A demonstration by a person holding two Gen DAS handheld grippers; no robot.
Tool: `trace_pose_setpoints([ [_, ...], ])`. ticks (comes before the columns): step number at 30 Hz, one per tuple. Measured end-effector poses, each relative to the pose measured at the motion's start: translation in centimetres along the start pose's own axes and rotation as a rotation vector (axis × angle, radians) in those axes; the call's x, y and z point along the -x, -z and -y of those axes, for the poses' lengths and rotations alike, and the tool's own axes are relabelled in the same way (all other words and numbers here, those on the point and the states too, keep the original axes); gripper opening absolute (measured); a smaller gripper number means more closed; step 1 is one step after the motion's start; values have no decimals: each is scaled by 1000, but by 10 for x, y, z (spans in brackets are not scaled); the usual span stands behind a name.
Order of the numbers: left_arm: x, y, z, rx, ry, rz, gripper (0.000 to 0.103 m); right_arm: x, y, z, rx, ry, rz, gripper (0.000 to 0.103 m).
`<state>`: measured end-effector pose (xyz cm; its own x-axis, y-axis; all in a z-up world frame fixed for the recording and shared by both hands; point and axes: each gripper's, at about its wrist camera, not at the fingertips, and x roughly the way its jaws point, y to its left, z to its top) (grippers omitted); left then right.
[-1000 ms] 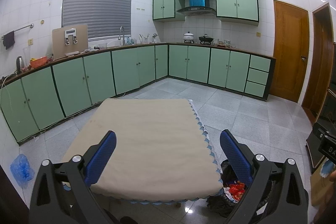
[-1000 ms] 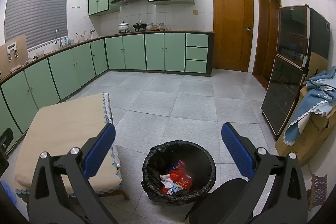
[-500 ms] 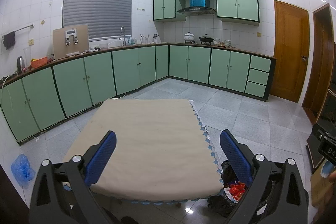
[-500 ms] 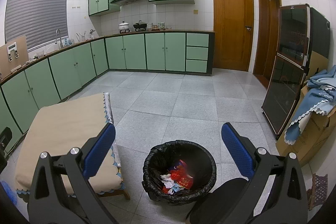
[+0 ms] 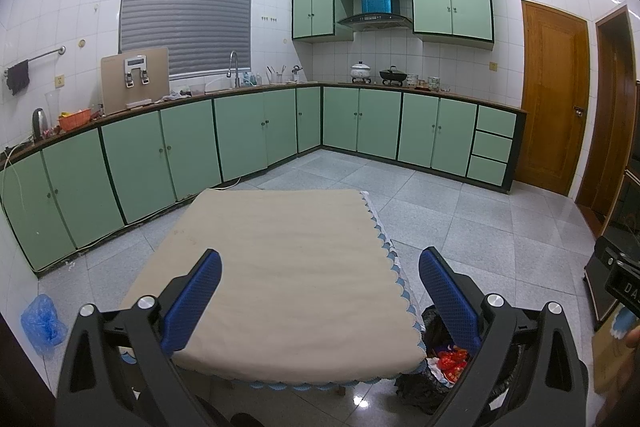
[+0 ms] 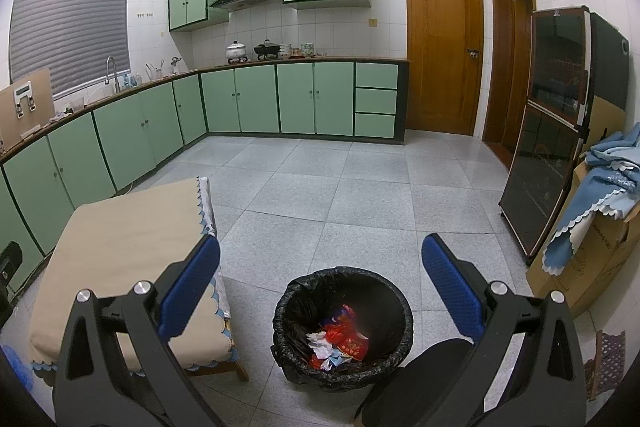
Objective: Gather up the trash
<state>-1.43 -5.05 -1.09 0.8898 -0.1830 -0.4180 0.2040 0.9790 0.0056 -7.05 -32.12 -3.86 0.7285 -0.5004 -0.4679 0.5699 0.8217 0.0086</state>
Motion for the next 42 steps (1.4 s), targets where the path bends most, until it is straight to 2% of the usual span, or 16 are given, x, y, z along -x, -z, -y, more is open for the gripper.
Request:
trace_pose_setpoints([
  [42, 5, -4, -4, -1, -8, 13, 97, 1, 1, -3, 1, -1, -3, 98],
])
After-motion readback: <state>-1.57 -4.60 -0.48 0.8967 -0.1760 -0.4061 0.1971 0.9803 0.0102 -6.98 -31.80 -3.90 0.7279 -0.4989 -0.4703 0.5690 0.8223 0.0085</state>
